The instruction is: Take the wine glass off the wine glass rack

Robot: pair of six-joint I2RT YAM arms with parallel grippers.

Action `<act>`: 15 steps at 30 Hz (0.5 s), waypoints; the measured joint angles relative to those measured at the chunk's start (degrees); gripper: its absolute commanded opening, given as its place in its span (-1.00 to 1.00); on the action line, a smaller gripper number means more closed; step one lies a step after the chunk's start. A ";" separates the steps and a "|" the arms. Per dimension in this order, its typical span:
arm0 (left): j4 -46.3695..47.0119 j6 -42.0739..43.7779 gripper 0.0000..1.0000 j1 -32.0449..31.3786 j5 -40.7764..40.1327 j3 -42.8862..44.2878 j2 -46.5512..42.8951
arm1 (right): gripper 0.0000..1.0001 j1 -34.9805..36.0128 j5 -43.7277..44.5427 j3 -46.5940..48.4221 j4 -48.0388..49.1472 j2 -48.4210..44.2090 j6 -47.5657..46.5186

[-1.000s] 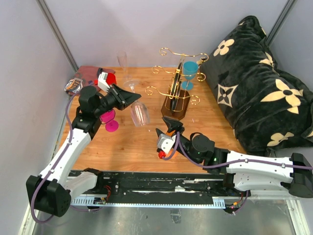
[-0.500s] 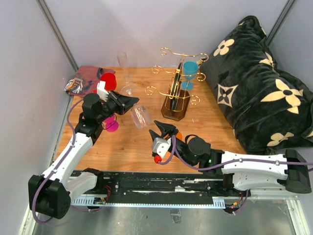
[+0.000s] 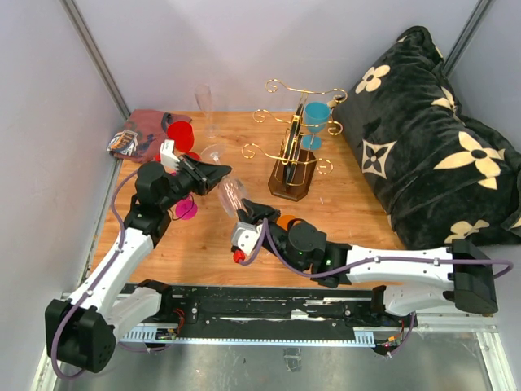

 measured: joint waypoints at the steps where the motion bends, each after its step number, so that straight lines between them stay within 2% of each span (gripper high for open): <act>1: 0.00 -0.33 -0.98 -0.24 -0.07 -0.39 -0.15 | -0.62 -0.04 0.31 0.72 -0.11 0.83 -0.17; 3: 0.70 -1.36 -0.98 -0.15 -0.90 -1.20 -0.35 | -0.75 -0.13 1.31 2.54 -1.18 2.58 -0.42; 4: 1.03 -1.90 -0.96 0.13 -1.66 -1.77 -0.50 | -0.92 -0.11 2.12 3.52 -1.95 3.39 -0.81; 5: 1.16 -2.58 -0.91 0.26 -2.49 -2.21 -0.70 | -0.97 -0.11 2.62 4.24 -2.56 3.89 -1.16; 8: 1.20 -3.72 -0.73 0.55 -4.31 -2.75 -0.90 | -0.99 -0.11 4.52 5.60 -3.65 5.11 -1.97; 11: 1.29 -4.15 -0.36 0.55 -5.35 -2.75 -1.01 | -0.99 -0.11 6.01 7.10 -4.98 5.79 -2.23; 15: 1.31 -4.04 -0.14 0.48 -5.20 -2.75 -1.36 | -0.99 -0.15 9.05 10.25 -6.21 6.38 -1.64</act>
